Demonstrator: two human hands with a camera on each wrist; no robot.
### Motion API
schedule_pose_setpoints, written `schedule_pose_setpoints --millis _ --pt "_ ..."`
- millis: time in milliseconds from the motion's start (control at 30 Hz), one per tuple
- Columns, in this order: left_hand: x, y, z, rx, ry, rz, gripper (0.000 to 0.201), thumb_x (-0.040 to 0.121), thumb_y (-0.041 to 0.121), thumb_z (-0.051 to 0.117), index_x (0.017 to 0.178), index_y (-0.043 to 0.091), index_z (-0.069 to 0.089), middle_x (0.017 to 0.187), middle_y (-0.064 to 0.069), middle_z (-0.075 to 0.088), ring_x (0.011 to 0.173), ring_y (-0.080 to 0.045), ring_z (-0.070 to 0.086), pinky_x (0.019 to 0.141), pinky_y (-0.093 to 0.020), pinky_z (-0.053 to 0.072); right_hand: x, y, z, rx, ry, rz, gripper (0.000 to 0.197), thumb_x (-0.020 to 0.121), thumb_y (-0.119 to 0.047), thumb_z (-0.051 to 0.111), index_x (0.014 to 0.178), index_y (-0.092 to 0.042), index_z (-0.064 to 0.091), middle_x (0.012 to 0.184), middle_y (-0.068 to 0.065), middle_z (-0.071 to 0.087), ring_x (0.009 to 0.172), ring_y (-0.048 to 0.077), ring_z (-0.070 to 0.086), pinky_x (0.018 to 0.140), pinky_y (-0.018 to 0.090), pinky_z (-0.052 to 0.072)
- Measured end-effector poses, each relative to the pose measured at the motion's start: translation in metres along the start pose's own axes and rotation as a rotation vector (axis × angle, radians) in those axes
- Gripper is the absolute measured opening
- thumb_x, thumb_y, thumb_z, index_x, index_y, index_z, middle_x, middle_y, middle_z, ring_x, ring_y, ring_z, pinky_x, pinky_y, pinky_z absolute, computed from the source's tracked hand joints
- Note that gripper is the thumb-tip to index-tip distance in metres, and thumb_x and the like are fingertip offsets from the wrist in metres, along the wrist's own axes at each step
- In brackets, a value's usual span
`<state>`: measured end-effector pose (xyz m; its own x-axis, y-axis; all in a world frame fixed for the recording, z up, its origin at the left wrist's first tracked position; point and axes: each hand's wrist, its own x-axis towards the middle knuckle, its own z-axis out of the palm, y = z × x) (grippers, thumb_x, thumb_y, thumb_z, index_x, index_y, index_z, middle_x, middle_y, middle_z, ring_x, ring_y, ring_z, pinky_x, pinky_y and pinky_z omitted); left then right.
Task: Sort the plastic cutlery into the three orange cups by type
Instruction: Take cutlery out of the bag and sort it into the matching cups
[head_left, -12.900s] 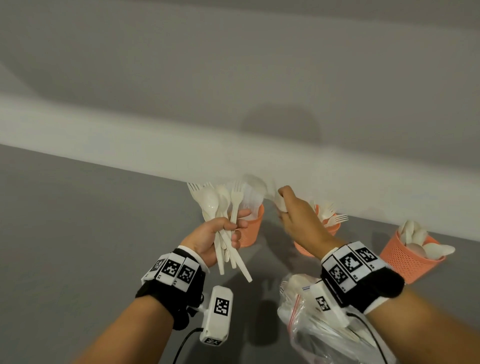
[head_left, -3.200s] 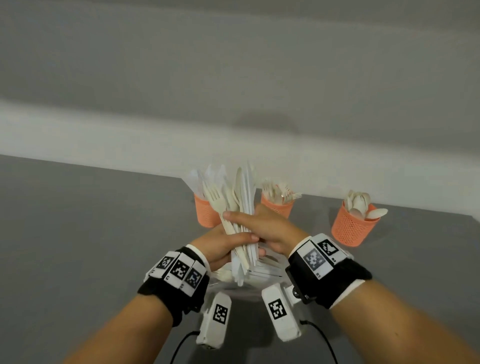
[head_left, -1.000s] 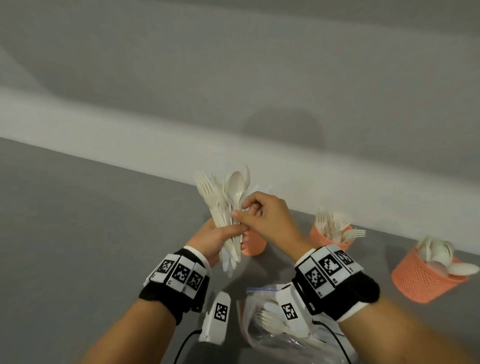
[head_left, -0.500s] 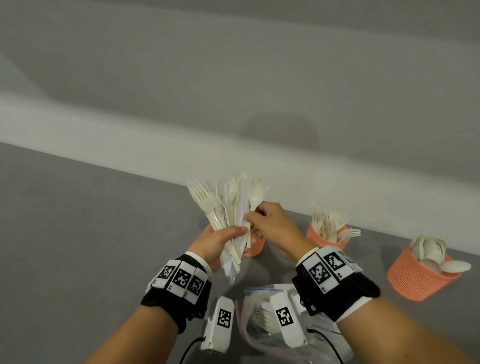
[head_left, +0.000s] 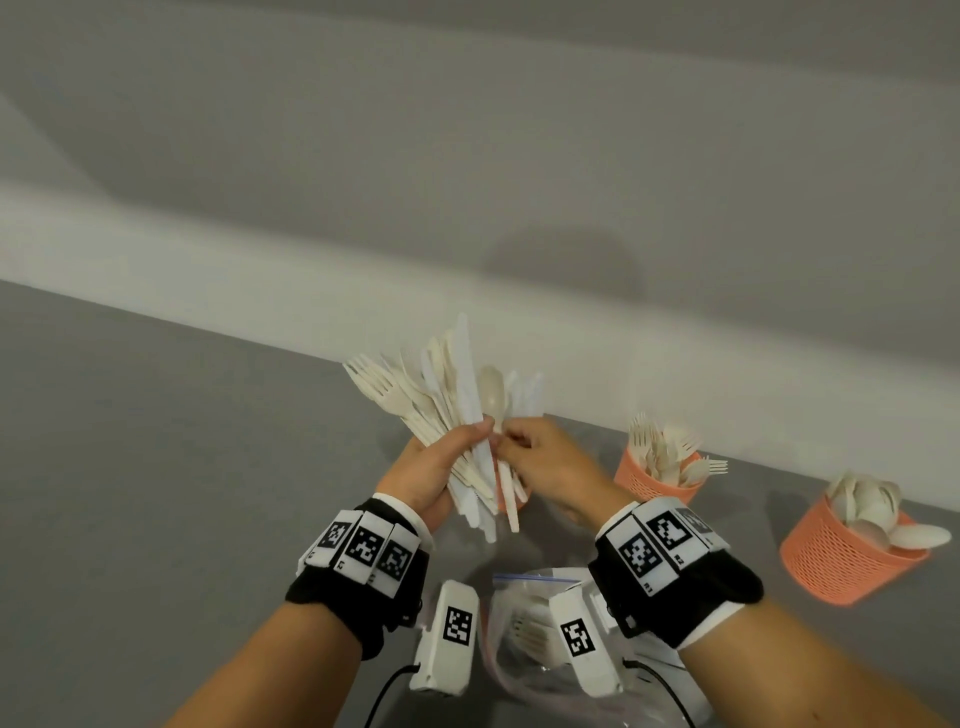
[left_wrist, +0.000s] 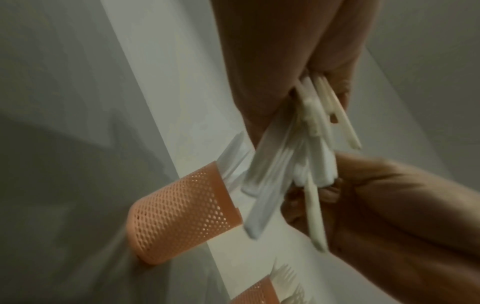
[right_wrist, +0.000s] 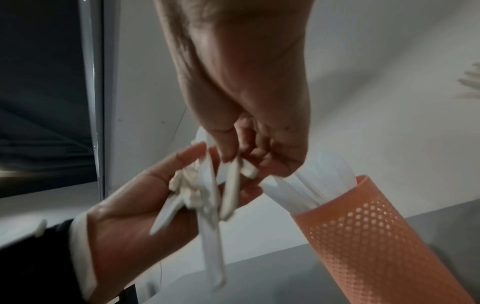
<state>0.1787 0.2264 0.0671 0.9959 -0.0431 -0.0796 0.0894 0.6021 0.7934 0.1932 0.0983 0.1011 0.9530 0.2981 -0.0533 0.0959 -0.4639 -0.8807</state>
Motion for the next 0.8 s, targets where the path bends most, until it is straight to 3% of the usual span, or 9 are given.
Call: schedule_pose_setpoints --millis 100,167,233,333,400,500,633,733,800 --pt "-0.002 -0.001 0.004 0.013 -0.037 -0.022 0.025 0.082 0.01 0.059 0.104 0.0 0.064 0.103 -0.015 0.07 0.094 -0.026 0.068 0.07 -0.036 0.058 -0.001 0.006 0.006 -0.076 -0.01 0.013 0.033 0.095 -0.02 0.047 0.076 0.001 0.064 0.075 0.023 0.063 0.069 0.022 0.059 0.07 0.039 0.052" --pt "-0.003 -0.002 0.004 0.052 -0.041 -0.012 0.014 0.087 0.007 0.055 0.088 0.003 0.068 0.086 -0.012 0.072 0.083 -0.024 0.069 0.067 -0.034 0.057 -0.003 0.009 0.008 -0.14 0.081 -0.027 0.041 0.093 -0.024 0.052 0.058 -0.004 0.06 0.061 0.017 0.057 0.06 0.018 0.052 0.062 0.035 0.048" --pt "-0.003 -0.002 0.005 0.078 -0.035 0.006 0.016 0.087 0.006 0.055 0.078 0.004 0.068 0.075 -0.009 0.071 0.075 -0.022 0.069 0.067 -0.032 0.057 -0.006 0.009 0.007 -0.246 0.205 -0.104 0.043 0.091 -0.027 0.056 0.061 0.004 0.061 0.06 0.017 0.054 0.054 0.015 0.046 0.052 0.019 0.04" --pt "-0.002 0.002 0.006 0.064 0.015 0.019 0.008 0.086 0.007 0.059 0.086 0.001 0.062 0.075 -0.012 0.068 0.074 -0.026 0.068 0.065 -0.035 0.057 -0.01 0.005 0.004 -0.281 0.344 -0.264 0.022 0.086 -0.02 0.062 0.068 -0.009 0.06 0.076 0.003 0.053 0.061 0.008 0.047 0.056 0.007 0.039" --pt "-0.003 0.004 0.005 0.064 0.022 0.027 0.016 0.087 0.007 0.058 0.1 -0.002 0.06 0.085 -0.018 0.07 0.081 -0.03 0.069 0.066 -0.039 0.057 -0.01 -0.002 0.001 -0.185 0.347 -0.326 0.005 0.086 -0.016 0.061 0.086 -0.011 0.062 0.089 0.002 0.056 0.073 0.011 0.052 0.061 0.005 0.04" --pt "-0.005 0.0 0.007 0.133 -0.019 0.042 0.027 0.086 0.005 0.058 0.112 -0.001 0.062 0.107 -0.025 0.067 0.099 -0.035 0.066 0.084 -0.044 0.056 -0.006 -0.007 -0.002 -0.167 0.243 -0.27 0.018 0.087 -0.025 0.062 0.099 -0.012 0.065 0.09 0.001 0.061 0.076 0.01 0.055 0.065 0.007 0.04" --pt "-0.008 -0.004 0.012 0.211 -0.082 0.047 0.027 0.079 0.008 0.059 0.102 -0.006 0.063 0.078 -0.024 0.061 0.071 -0.029 0.061 0.071 -0.038 0.052 -0.003 -0.009 -0.005 -0.002 0.231 -0.222 0.017 0.083 -0.016 0.067 0.074 -0.002 0.063 0.055 0.003 0.057 0.045 0.013 0.055 0.051 0.013 0.044" --pt "-0.007 -0.003 0.012 0.196 -0.073 0.009 0.017 0.087 0.008 0.057 0.101 0.001 0.064 0.076 -0.019 0.059 0.064 -0.024 0.06 0.065 -0.034 0.054 -0.004 -0.007 -0.004 0.062 0.261 -0.185 0.017 0.086 -0.013 0.062 0.076 0.001 0.059 0.054 0.001 0.057 0.038 0.003 0.053 0.045 0.01 0.043" --pt "-0.006 -0.002 0.009 0.179 -0.056 -0.024 0.026 0.087 0.015 0.059 0.107 -0.002 0.06 0.072 -0.016 0.062 0.062 -0.023 0.061 0.062 -0.033 0.055 -0.003 -0.006 -0.003 0.164 0.228 -0.11 0.022 0.091 -0.016 0.054 0.089 0.006 0.056 0.064 0.013 0.061 0.048 0.016 0.059 0.048 0.022 0.051"
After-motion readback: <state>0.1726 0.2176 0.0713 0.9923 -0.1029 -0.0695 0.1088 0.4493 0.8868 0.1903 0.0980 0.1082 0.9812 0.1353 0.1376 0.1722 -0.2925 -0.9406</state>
